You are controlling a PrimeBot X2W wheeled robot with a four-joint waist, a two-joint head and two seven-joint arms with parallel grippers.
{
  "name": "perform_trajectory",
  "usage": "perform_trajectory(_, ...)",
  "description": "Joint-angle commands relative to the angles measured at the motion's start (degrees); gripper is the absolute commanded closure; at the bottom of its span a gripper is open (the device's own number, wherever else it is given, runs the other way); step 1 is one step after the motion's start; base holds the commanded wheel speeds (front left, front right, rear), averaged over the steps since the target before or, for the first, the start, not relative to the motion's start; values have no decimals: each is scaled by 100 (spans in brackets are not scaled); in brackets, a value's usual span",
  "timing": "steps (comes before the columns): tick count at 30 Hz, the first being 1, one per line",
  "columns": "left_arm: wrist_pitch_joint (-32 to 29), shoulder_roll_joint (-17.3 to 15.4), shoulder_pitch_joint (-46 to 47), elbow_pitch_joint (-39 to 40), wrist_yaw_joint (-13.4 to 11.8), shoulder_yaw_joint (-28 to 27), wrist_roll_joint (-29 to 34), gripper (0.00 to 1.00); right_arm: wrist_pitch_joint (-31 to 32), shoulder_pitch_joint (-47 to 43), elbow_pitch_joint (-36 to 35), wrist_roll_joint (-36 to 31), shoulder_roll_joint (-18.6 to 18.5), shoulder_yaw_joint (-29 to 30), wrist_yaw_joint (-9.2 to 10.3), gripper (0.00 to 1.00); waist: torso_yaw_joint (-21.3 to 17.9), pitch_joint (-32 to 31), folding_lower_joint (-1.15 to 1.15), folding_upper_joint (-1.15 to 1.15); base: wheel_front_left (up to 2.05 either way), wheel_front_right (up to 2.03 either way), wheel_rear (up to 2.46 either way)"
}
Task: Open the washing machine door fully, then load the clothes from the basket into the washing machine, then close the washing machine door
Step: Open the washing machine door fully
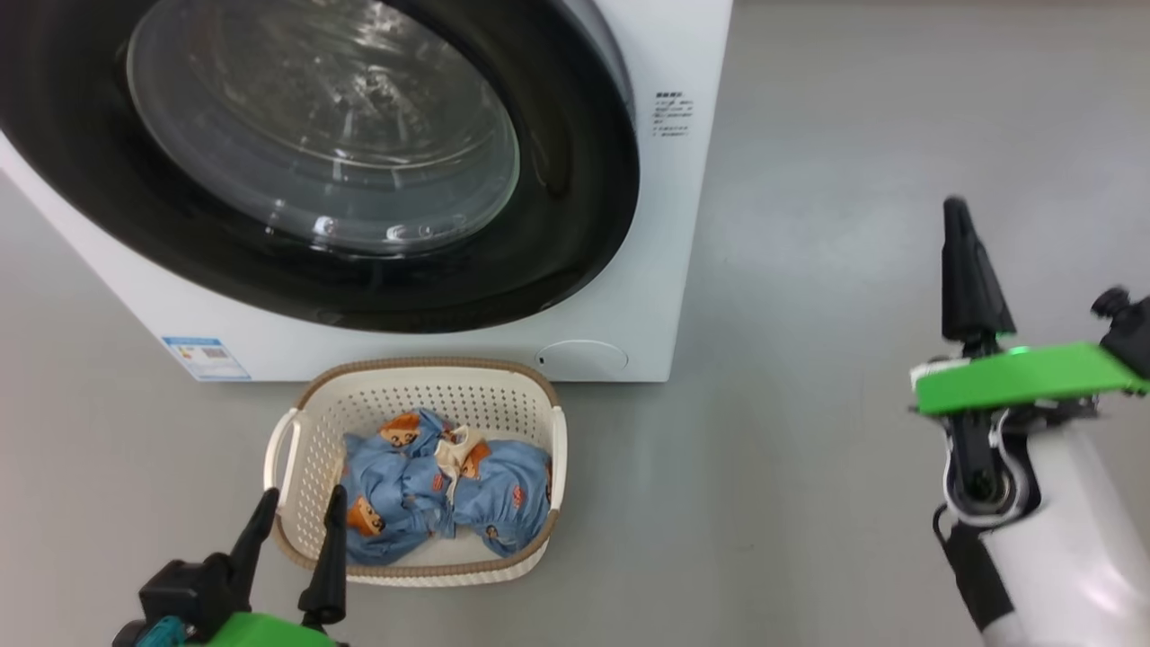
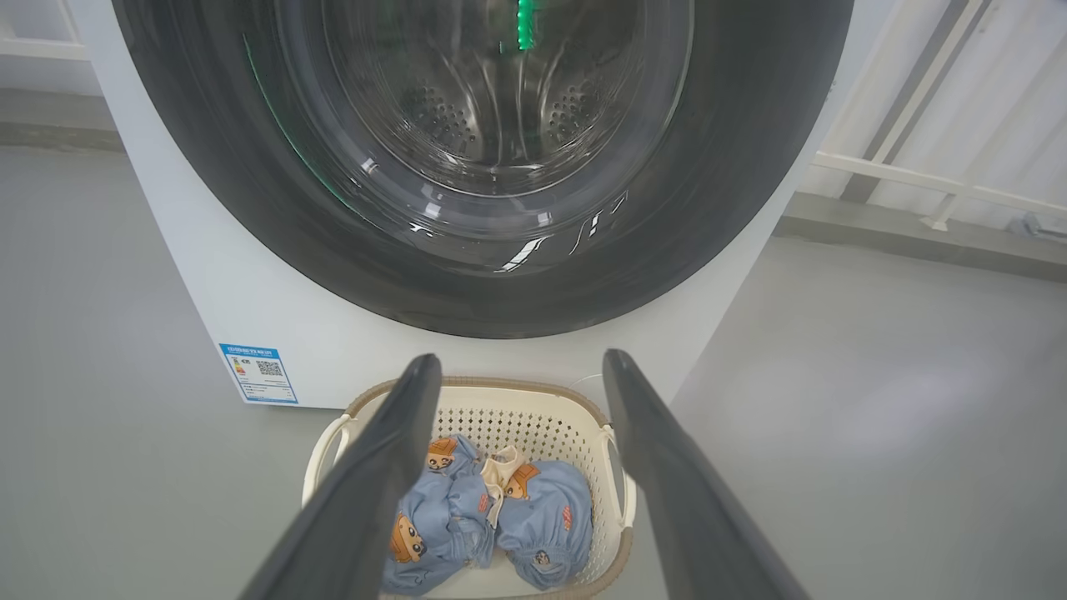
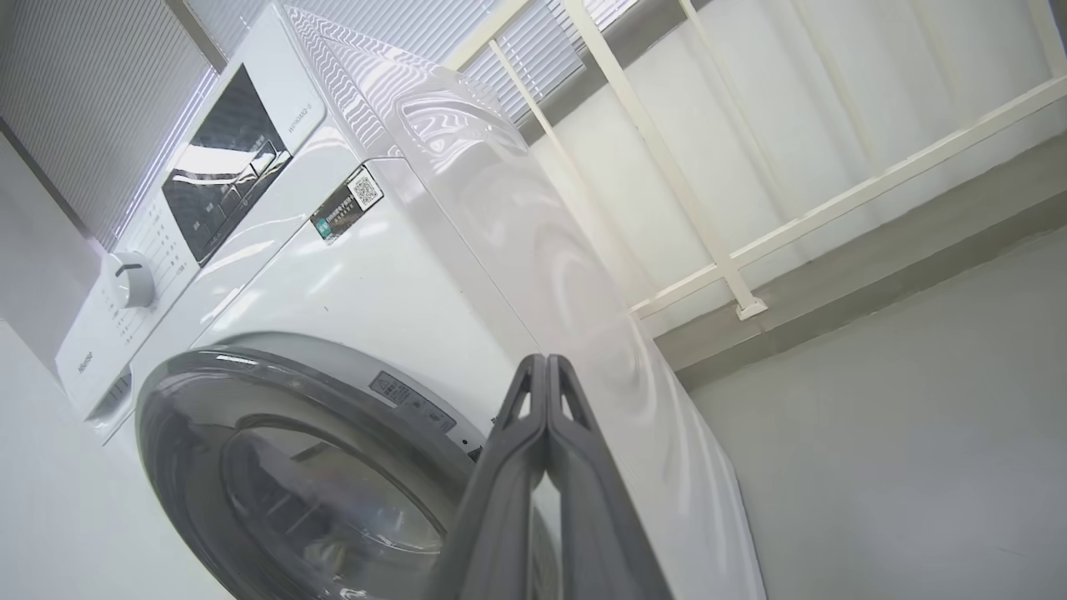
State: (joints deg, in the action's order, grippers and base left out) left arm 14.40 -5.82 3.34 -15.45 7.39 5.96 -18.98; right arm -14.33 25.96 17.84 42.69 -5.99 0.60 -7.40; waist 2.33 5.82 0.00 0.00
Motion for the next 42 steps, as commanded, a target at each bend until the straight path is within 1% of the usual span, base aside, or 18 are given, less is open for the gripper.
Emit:
perform_trajectory(1,60,-77,253,144,10,-144,-13,0,-67,269,-113,167,-55,-165,-9,100,114,123,0,0,0,0,0)
perform_trajectory(4,60,-57,346,147,10,-81,-34,0,-67,619,-48,763,-171,-302,-9,100,195,253,0,0,0,0,0)
perform_trajectory(6,60,-47,403,146,10,-61,-60,0,-67,852,-23,1334,-236,-431,-9,100,239,333,0,0,0,0,0)
perform_trajectory(10,60,-36,526,123,10,19,-93,0,-67,1253,76,2272,-526,-665,-9,100,349,487,0,0,0,0,0)
perform_trajectory(12,60,-27,593,117,10,59,-112,0,-67,1445,146,2594,-724,-861,-9,100,414,559,0,0,0,0,0)
perform_trajectory(14,60,-17,639,114,10,74,-130,0,-40,1635,226,3031,-841,-1029,-9,100,465,629,0,0,0,0,0)
perform_trajectory(18,60,2,729,105,10,135,-156,0,317,2020,359,3822,-1064,-1270,-9,100,567,781,0,0,0,0,0)
perform_trajectory(21,60,16,830,100,10,212,-176,0,772,2288,445,4254,-1227,-1407,-9,100,659,914,0,0,0,0,0)
perform_trajectory(25,60,35,972,104,10,282,-206,0,1471,2572,468,4657,-1394,-1550,-9,100,769,1102,0,0,0,0,0)
perform_trajectory(30,60,56,1116,134,10,335,-228,0,2276,2870,613,4948,-1538,-1628,-9,100,878,1337,0,0,0,0,0)
perform_trajectory(37,60,111,1262,182,10,431,-245,0,3515,3239,942,5364,-1547,-1618,-9,100,996,1600,0,0,0,0,0)
perform_trajectory(38,60,111,1262,182,10,431,-245,0,3515,3239,942,5364,-1547,-1618,-9,100,996,1600,0,0,0,0,0)
perform_trajectory(42,60,146,1374,208,10,505,-252,0,4121,3473,1178,5445,-1519,-1650,-9,100,1071,1745,0,0,0,0,0)
